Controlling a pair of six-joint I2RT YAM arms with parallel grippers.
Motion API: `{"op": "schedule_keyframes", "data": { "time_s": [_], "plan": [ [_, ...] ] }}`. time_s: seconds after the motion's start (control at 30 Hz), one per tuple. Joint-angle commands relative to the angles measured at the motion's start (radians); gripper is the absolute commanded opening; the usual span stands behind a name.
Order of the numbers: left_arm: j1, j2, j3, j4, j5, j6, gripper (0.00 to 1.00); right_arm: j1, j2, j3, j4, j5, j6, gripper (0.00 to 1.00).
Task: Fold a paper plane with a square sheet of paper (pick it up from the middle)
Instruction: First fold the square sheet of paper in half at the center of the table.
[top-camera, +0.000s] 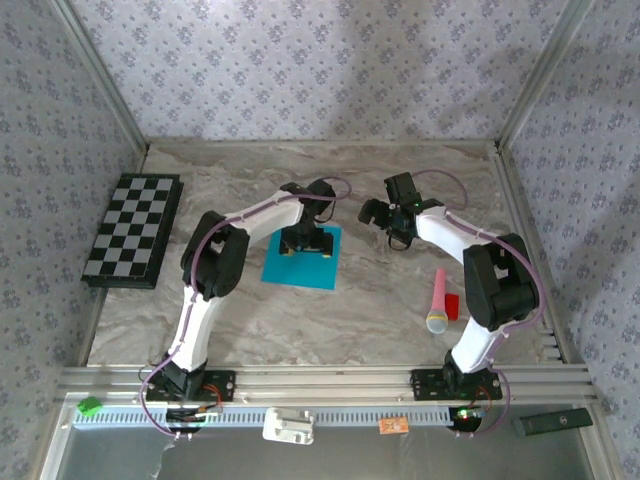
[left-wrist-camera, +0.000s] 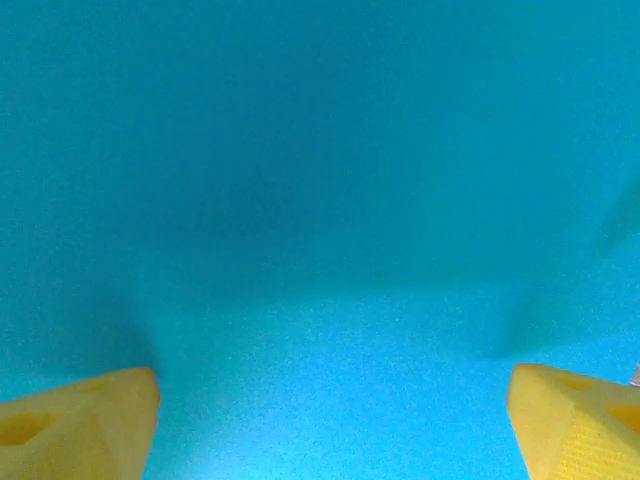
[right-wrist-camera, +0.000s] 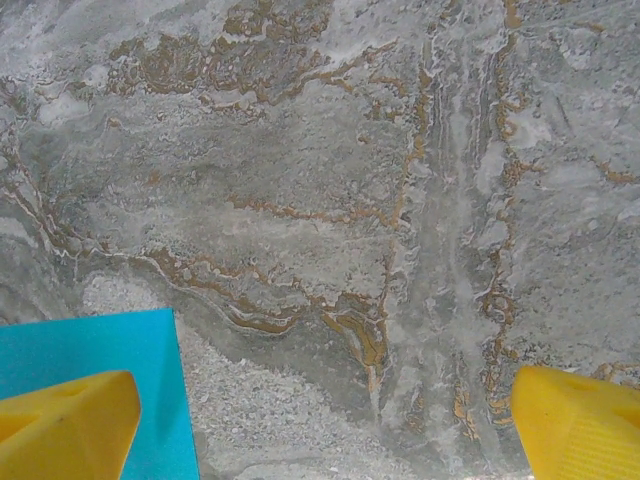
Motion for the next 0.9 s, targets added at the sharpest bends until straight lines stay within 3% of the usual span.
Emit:
{"op": "schedule_keyframes", "data": {
  "time_s": [0.0,0.67,0.87],
  "plan": [
    [-0.001,0.026,0.027,-0.055,-0.031,-0.007,0.89,-0.001,0.01,0.008,-0.006,-0.005,-0.013,0.97],
    [-0.001,0.036,-0.052,-0.005,-0.025,-0.019,0.82,-0.004,0.013,0.013,-0.013,0.001,-0.004,0.96],
    [0.001,-0.006,-0.045,0.001,-0.024,-0.022,0.73,-0.005,0.012,0.018,-0.017,0.001,-0.003,0.96]
  ]
}}
